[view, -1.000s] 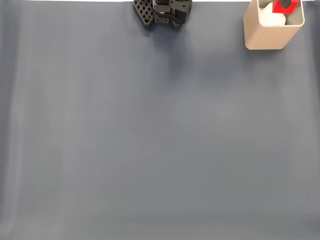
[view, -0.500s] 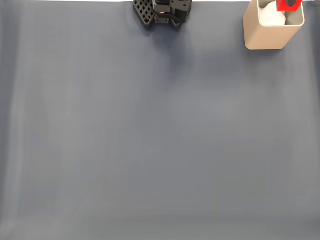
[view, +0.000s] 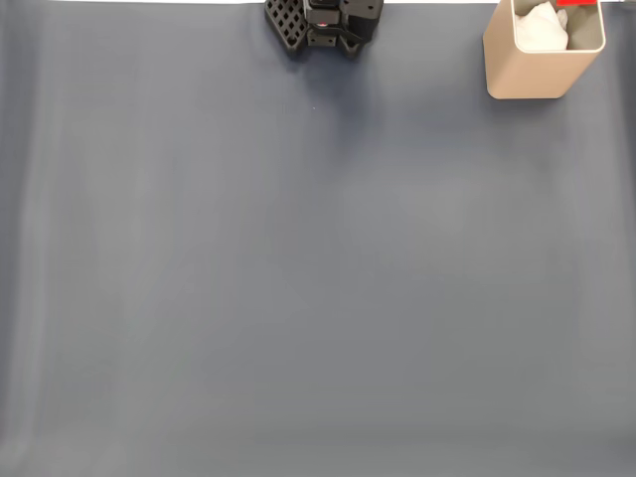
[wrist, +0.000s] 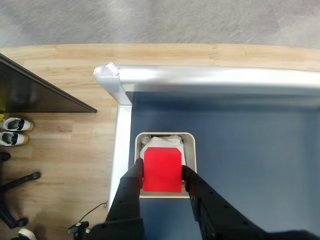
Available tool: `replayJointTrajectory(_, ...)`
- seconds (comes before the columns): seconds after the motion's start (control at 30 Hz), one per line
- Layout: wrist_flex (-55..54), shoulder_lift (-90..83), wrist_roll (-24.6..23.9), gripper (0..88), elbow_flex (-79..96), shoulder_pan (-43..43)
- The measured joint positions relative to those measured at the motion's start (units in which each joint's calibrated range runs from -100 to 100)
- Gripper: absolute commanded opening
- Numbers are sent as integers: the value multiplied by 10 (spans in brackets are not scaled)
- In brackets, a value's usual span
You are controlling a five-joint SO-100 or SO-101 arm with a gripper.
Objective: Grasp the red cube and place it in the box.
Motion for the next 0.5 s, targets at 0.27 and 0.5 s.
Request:
replayJointTrajectory(0.27,0,0,0,11,0,1)
replayJointTrajectory(0.5,0,-11,0,17,15,30)
